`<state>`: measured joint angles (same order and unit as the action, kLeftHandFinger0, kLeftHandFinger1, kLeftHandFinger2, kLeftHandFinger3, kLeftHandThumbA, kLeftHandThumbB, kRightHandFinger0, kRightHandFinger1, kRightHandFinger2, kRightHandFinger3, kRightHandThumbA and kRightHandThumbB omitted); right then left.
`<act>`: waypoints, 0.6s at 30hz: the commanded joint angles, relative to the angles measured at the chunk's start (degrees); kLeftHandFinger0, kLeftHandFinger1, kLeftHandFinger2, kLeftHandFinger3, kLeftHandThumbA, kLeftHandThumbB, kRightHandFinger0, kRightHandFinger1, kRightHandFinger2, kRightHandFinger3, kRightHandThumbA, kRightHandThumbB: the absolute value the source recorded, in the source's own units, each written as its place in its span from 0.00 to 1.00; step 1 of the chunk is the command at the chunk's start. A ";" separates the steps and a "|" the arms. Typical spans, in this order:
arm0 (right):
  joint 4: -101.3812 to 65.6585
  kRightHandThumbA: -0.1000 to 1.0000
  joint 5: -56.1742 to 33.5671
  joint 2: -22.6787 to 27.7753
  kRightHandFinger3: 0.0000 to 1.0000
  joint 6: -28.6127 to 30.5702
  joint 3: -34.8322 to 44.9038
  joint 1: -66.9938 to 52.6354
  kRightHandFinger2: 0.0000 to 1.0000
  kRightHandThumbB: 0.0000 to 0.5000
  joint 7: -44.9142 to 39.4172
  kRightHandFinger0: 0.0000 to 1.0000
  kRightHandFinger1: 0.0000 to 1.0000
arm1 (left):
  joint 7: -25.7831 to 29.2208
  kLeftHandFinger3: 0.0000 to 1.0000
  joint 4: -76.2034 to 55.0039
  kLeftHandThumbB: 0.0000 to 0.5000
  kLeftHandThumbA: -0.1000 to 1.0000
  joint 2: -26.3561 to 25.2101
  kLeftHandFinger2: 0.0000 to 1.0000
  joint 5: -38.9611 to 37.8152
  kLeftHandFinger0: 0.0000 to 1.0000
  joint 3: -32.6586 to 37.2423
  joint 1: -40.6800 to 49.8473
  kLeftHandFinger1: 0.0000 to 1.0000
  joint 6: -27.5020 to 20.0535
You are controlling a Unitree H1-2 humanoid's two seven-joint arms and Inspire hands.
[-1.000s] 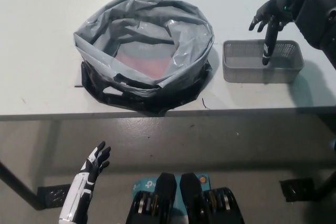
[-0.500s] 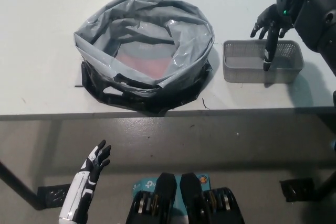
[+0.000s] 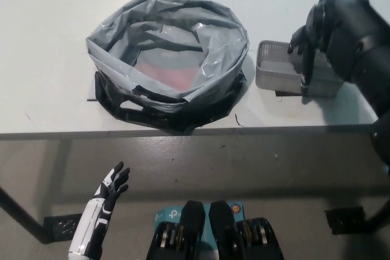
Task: Use the right hand to pick up a small rectangular container and put it into a plastic bag and lift the bag
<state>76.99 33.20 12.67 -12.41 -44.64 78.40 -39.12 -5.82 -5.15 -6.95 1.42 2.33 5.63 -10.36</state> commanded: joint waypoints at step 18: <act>0.91 0.05 1.35 -0.88 1.00 4.35 5.53 -5.34 0.50 0.46 29.21 0.26 0.36 | -0.57 1.00 -1.46 0.56 0.99 -1.52 1.00 -0.32 1.00 -0.47 -2.67 1.00 -1.68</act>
<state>78.30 36.19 10.87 -12.22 -42.98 73.98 -25.23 -5.88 -5.15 -7.54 1.38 2.18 3.60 -10.39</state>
